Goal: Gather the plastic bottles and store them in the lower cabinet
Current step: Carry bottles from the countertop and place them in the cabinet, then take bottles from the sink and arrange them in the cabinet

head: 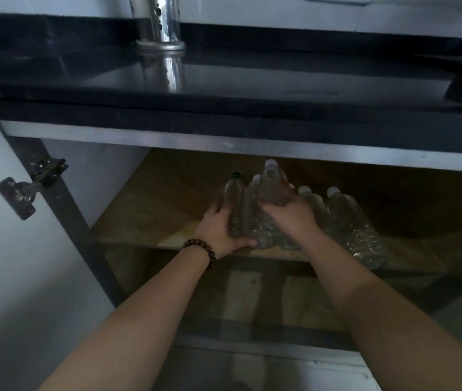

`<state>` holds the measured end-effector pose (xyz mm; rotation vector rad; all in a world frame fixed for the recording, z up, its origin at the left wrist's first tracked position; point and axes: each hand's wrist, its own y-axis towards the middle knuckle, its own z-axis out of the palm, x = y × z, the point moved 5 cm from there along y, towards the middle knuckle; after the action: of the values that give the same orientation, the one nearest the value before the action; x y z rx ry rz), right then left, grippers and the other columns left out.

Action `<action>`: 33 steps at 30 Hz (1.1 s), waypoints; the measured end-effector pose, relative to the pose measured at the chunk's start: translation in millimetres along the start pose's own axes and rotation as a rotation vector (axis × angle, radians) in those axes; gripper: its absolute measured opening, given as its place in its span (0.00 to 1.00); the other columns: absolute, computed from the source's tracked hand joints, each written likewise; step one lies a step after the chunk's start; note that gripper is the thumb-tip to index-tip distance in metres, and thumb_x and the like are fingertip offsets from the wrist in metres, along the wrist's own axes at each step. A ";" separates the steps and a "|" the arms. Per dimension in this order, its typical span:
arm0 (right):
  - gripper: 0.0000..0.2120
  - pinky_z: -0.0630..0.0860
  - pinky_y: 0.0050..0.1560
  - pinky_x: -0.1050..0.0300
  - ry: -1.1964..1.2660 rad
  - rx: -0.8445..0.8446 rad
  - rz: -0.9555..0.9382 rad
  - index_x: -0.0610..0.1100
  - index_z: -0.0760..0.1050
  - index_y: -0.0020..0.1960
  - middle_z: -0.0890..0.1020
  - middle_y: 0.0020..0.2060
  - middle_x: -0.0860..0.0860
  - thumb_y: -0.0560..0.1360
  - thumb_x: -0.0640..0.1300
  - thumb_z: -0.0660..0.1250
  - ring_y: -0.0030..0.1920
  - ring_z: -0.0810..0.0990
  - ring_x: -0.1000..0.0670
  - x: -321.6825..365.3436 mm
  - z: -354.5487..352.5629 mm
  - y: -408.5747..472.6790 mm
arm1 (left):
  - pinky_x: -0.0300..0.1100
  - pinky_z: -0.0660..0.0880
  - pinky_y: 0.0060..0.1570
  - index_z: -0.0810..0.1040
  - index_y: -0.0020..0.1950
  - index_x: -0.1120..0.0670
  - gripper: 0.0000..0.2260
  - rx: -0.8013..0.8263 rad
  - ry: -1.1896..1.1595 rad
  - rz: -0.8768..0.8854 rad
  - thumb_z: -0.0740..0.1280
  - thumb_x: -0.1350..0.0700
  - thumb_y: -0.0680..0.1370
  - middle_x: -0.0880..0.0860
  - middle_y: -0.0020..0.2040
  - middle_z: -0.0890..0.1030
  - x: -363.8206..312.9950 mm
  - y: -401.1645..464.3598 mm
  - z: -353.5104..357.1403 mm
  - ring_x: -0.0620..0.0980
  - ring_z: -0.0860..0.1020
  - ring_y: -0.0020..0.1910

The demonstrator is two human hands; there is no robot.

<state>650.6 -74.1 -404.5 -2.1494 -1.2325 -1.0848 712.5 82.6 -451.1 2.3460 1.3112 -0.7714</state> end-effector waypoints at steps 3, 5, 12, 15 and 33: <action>0.09 0.69 0.40 0.63 0.038 0.064 0.005 0.61 0.73 0.50 0.80 0.45 0.57 0.71 0.60 0.68 0.42 0.77 0.59 -2.0 -7.7 -17.8 | 0.46 0.59 0.70 0.50 0.78 0.44 0.52 -0.008 -0.056 -0.056 0.73 0.32 0.61 0.52 0.79 0.51 -3.9 -22.6 0.5 0.51 0.53 0.76; 0.20 0.71 0.46 0.59 -0.022 0.080 0.019 0.54 0.74 0.61 0.81 0.47 0.51 0.72 0.60 0.67 0.47 0.80 0.51 2.3 -17.7 -33.3 | 0.45 0.58 0.72 0.49 0.78 0.44 0.51 0.026 -0.109 -0.119 0.73 0.32 0.63 0.50 0.79 0.48 -8.8 -43.8 -1.1 0.51 0.53 0.76; 0.36 0.73 0.61 0.51 -0.205 0.135 0.039 0.56 0.49 0.77 0.64 0.73 0.47 0.75 0.53 0.64 0.67 0.71 0.42 33.8 -67.2 -118.1 | 0.41 0.58 0.70 0.49 0.79 0.46 0.37 0.115 -0.098 -0.222 0.62 0.38 0.75 0.51 0.78 0.55 -66.8 -130.8 -48.4 0.52 0.58 0.75; 0.35 0.62 0.72 0.47 -0.267 0.141 0.092 0.54 0.49 0.77 0.56 0.77 0.51 0.76 0.52 0.63 0.76 0.55 0.47 53.7 -92.4 -158.2 | 0.46 0.55 0.74 0.51 0.79 0.49 0.34 0.119 -0.036 -0.201 0.60 0.40 0.77 0.51 0.79 0.55 -104.2 -162.7 -84.2 0.50 0.54 0.76; 0.28 0.56 0.74 0.47 -0.272 -0.135 0.303 0.47 0.58 0.75 0.55 0.77 0.47 0.78 0.52 0.60 0.77 0.49 0.48 164.4 -263.1 -345.6 | 0.48 0.51 0.75 0.52 0.78 0.49 0.34 0.193 0.066 0.098 0.57 0.36 0.76 0.50 0.78 0.57 -275.9 -278.2 -208.6 0.49 0.51 0.77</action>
<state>293.2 7.7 -119.4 -2.5513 -0.9182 -0.7863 417.2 152.3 -127.1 2.5865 1.1835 -0.8296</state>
